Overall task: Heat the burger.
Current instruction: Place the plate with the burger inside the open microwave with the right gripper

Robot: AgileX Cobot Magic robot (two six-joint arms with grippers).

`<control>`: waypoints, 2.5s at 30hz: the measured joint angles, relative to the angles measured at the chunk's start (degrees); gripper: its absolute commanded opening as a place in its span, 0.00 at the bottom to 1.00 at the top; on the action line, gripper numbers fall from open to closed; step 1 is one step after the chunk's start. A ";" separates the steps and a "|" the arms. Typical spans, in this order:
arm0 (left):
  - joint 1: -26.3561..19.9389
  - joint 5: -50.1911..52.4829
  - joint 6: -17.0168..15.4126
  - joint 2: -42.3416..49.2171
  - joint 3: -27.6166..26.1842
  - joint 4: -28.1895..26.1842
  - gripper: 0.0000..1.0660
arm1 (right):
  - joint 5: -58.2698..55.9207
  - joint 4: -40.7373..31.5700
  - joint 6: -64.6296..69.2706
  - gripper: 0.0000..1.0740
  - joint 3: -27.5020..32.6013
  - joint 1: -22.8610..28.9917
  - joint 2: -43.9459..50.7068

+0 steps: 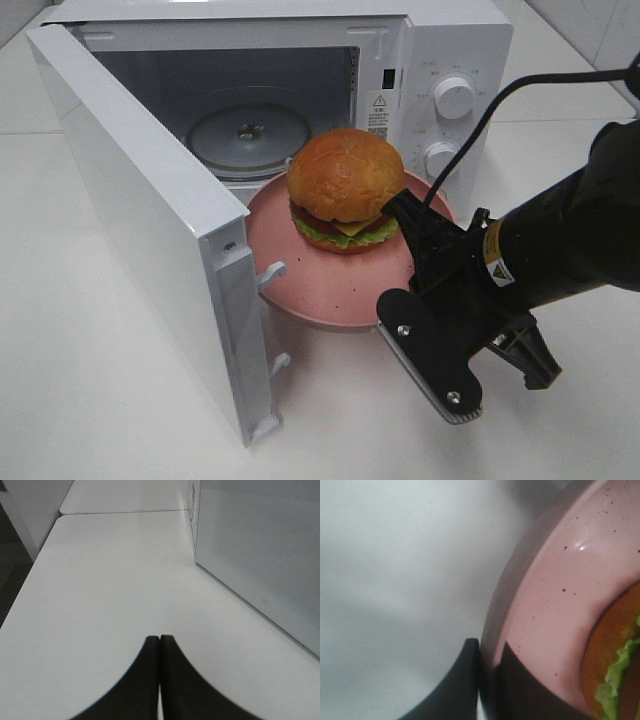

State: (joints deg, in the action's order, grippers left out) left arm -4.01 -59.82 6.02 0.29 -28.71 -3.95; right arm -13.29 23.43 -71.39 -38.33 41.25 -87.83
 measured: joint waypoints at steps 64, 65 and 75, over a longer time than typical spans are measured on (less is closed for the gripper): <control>0.00 0.00 0.00 0.00 0.00 0.00 0.00 | -10.77 -18.22 -20.63 0.00 -30.02 -4.18 -19.14; 0.00 0.00 0.00 0.00 0.00 0.00 0.00 | -10.77 -18.68 -20.63 0.00 -30.71 -4.24 -19.60; 0.00 0.00 0.00 0.00 0.00 0.00 0.00 | -13.64 -21.26 -20.45 0.00 -38.56 -4.41 -25.61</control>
State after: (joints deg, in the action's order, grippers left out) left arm -4.01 -59.82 6.02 0.29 -28.71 -3.95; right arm -26.93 2.18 -91.85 -76.89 36.84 -113.45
